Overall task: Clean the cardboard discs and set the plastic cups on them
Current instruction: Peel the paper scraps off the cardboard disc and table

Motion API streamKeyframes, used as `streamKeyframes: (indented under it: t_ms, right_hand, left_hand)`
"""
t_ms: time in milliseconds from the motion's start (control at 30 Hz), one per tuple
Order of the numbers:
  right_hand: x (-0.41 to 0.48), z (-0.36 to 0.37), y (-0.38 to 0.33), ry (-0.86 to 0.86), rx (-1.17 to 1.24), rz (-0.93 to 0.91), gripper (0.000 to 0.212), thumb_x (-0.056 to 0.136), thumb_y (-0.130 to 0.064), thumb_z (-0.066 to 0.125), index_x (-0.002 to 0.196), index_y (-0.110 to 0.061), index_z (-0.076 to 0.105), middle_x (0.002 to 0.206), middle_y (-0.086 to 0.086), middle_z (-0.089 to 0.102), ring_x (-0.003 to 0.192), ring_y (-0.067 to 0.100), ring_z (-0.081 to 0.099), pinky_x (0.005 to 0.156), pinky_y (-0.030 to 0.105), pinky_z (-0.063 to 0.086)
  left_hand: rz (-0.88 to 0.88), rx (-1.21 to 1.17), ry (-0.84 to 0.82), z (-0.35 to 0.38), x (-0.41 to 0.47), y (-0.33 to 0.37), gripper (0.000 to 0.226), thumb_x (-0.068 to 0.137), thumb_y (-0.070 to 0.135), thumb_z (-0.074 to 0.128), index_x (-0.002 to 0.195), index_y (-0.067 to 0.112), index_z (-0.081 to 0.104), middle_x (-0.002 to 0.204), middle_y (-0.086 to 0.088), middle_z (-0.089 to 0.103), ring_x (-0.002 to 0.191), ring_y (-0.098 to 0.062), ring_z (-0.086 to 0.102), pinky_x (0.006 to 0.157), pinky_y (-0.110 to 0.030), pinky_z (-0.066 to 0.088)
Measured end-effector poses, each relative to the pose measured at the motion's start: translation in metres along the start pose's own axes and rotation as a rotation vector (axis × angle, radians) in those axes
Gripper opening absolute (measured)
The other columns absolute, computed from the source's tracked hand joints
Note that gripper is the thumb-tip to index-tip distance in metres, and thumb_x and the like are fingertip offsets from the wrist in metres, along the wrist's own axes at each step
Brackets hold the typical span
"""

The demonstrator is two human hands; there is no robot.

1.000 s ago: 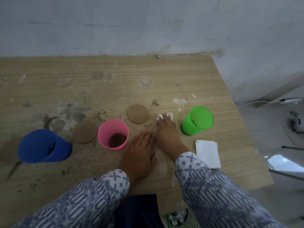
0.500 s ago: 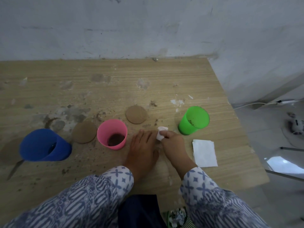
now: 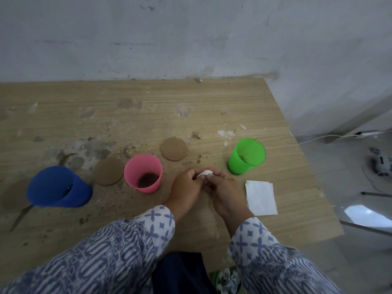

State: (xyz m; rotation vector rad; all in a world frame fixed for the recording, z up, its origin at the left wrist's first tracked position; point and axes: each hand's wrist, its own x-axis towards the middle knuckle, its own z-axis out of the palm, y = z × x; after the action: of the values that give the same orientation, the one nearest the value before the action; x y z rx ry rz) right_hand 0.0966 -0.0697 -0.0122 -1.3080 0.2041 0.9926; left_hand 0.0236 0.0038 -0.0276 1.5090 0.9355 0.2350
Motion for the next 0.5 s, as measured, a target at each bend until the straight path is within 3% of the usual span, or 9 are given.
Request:
streamKeyframes:
  t_ms: [100,233,367,500]
  right_hand:
    - [-0.003,-0.004,0.005,0.014,-0.04,-0.021,0.019,0.088,0.003,0.051,0.104,0.005,0.06,0.091,0.021,0.065,0.077,0.023,0.061,0.07,0.03,0.051]
    - [-0.013,-0.005,0.007,0.049,-0.147,-0.125,0.01,0.087,-0.002,0.057,0.092,-0.005,0.065,0.072,0.01,0.064,0.061,0.015,0.056,0.055,0.024,0.045]
    - [-0.017,-0.007,0.007,0.072,-0.24,-0.187,0.009,0.086,-0.008,0.06,0.092,-0.004,0.065,0.075,0.009,0.068,0.063,0.011,0.062,0.058,0.022,0.049]
    - [-0.022,-0.011,0.007,0.11,-0.237,-0.202,0.016,0.086,-0.011,0.061,0.096,0.002,0.063,0.073,0.009,0.064,0.061,0.011,0.056,0.056,0.023,0.046]
  left_hand:
    - [-0.069,-0.066,0.008,0.001,0.001,0.0,0.017,0.091,0.017,0.058,0.103,0.014,0.07,0.096,-0.001,0.072,0.09,-0.012,0.067,0.077,-0.022,0.05]
    - [-0.13,-0.126,0.009,0.003,0.002,-0.001,0.017,0.091,0.018,0.057,0.102,0.014,0.07,0.096,-0.001,0.073,0.091,-0.013,0.067,0.081,-0.026,0.051]
    - [-0.134,-0.125,-0.001,0.005,0.002,0.001,0.016,0.092,0.019,0.057,0.101,0.015,0.07,0.095,-0.002,0.072,0.091,-0.017,0.067,0.085,-0.034,0.052]
    - [-0.107,-0.132,-0.033,0.007,-0.004,0.005,0.014,0.093,0.019,0.055,0.097,0.014,0.067,0.09,-0.008,0.071,0.084,-0.02,0.065,0.08,-0.036,0.052]
